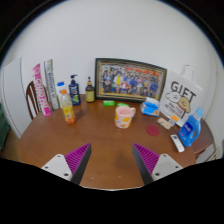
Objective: Pour water
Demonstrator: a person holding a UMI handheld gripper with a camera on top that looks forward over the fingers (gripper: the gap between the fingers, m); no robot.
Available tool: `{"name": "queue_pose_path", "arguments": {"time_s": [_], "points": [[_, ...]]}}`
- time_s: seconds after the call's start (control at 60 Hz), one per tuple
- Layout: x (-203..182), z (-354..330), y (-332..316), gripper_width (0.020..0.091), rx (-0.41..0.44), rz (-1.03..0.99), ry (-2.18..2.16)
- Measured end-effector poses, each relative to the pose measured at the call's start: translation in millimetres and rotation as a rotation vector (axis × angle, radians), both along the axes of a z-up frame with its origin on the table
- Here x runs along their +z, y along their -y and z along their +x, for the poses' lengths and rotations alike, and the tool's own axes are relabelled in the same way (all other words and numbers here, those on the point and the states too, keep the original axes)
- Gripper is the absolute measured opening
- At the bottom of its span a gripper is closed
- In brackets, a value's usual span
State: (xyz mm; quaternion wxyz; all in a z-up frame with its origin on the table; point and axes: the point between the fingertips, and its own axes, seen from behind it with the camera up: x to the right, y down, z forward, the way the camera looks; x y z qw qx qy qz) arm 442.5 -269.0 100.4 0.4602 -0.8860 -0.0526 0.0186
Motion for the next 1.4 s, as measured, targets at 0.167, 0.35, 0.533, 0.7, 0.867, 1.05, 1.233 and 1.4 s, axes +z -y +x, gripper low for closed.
{"name": "queue_pose_path", "arguments": {"time_s": [0.167,0.35,0.533,0.7,0.867,1.05,1.233,1.4], "points": [[-15,-117,-39,0.0858,0.093,0.026,-0.053],[-24,-226,-117,0.0859,0.131,0.12,-0.085],[-44,-278,-211,0.0853,0.073,0.199,-0.131],[-76,-289,-267,0.0748,0.011,0.221,-0.128],[-89,-288,-284,0.0462,-0.006,0.243,-0.087],[-85,-283,-286,0.0266,-0.016,0.232,-0.127],[-27,-274,-290,0.0263,-0.037,0.27,-0.304],[43,-249,-298,0.0262,-0.103,0.248,-0.755]]}}
